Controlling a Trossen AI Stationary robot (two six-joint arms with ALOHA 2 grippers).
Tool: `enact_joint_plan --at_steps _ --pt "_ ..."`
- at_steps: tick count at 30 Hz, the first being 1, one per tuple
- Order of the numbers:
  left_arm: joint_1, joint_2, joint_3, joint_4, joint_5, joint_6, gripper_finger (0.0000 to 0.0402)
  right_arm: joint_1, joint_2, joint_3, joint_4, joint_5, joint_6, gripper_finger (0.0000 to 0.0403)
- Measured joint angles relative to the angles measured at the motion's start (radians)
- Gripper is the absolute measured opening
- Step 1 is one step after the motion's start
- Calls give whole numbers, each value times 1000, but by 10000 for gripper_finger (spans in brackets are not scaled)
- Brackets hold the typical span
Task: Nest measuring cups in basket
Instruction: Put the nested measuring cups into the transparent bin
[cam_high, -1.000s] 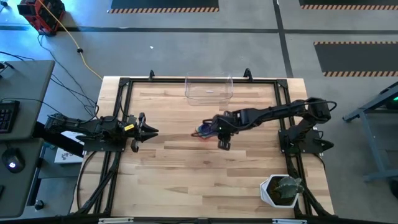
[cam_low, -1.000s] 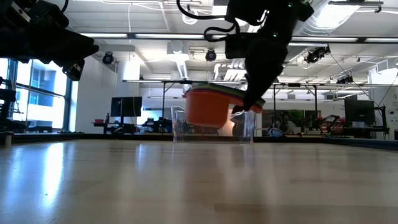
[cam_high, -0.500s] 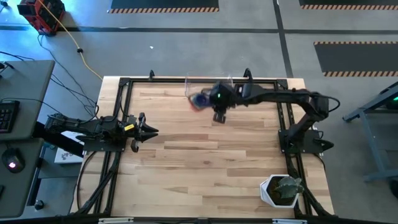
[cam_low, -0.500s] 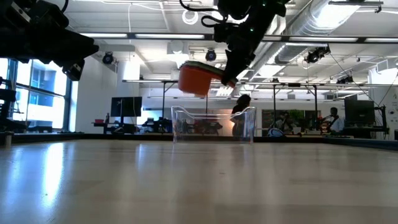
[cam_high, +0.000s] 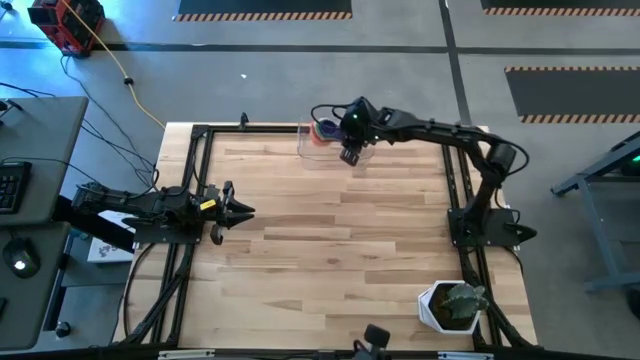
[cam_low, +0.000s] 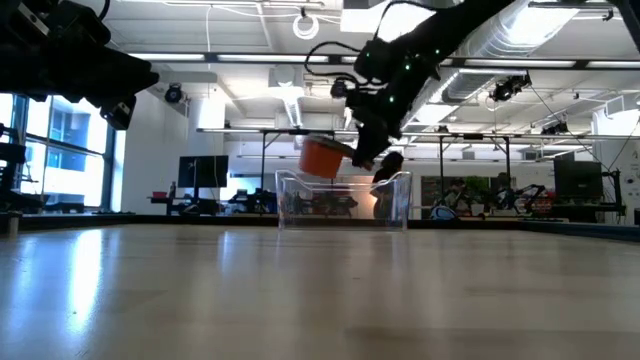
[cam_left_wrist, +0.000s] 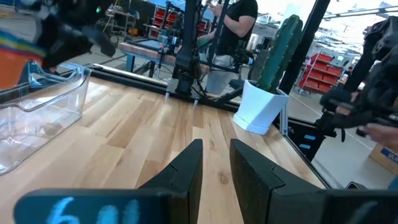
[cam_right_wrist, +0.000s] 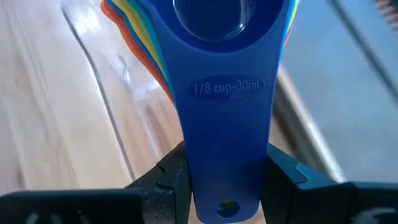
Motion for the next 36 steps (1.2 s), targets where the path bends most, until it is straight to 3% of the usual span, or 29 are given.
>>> enact_joint_plan --at_steps 7,23,29,36 --pt "0 0 0 0 0 0 71 -32 91 0 3 -77 32 118" --pt "0 0 0 0 0 0 71 -39 169 0 -2 -82 83 118" --pt "0 0 0 0 0 0 71 -39 169 0 2 -60 83 167" --pt "0 0 0 0 0 0 71 -39 169 2 15 -62 83 178"
